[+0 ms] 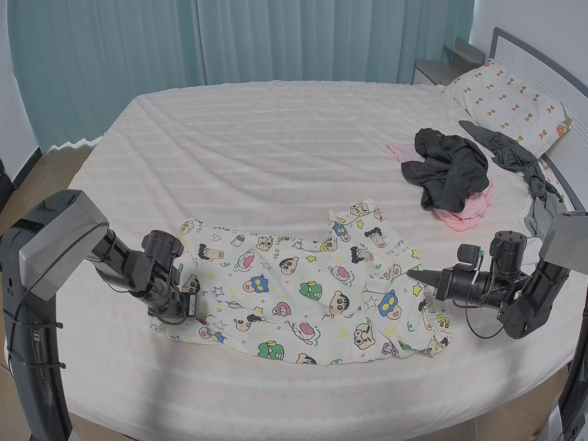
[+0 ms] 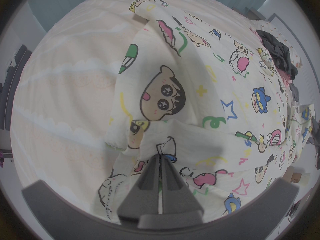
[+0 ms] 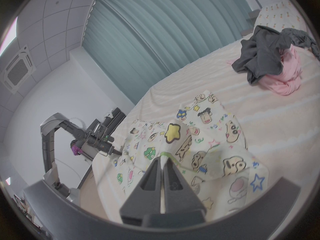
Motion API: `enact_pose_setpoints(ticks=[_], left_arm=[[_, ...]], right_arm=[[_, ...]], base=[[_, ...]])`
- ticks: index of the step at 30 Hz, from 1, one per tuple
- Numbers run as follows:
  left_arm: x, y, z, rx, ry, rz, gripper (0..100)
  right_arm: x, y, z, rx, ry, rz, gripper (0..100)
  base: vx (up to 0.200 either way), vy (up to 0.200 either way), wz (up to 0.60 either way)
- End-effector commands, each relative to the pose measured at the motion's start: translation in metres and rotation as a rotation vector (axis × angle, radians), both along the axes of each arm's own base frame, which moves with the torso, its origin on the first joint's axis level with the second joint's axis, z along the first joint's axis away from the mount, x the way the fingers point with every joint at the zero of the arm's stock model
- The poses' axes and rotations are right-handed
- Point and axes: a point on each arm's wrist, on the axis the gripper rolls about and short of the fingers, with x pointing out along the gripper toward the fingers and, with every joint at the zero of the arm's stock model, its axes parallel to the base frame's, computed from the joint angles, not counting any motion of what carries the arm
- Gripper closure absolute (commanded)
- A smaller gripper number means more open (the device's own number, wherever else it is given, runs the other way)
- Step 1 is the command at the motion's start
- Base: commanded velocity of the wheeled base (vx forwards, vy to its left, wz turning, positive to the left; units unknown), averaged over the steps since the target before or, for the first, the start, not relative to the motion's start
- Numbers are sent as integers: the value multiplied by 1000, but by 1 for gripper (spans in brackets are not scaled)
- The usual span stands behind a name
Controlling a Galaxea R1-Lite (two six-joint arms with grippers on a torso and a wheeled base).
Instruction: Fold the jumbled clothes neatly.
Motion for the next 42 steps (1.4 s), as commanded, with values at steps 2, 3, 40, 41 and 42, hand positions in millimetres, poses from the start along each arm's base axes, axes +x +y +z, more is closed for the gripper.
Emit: enact_pose_setpoints(ticks=[2, 3, 40, 41, 42], left_arm=[[-5, 0, -5, 2, 28, 1, 100], [-6, 1, -5, 2, 29, 1, 100], [-22, 0, -1, -74, 64, 21, 100], [-22, 0, 1, -91, 63, 28, 100], [-23, 0, 2, -109, 65, 33, 100]], right_arm=[[-19, 0, -1, 10, 4, 81, 100], [-20, 0, -2, 11, 6, 86, 100], [-102, 5, -50, -214, 121, 300, 0], [-104, 4, -50, -216, 121, 303, 0], [-106, 4, -49, -218, 118, 303, 0]], base=[[0, 0, 0], [0, 0, 0], [0, 0, 0], [0, 0, 0], [0, 0, 0]])
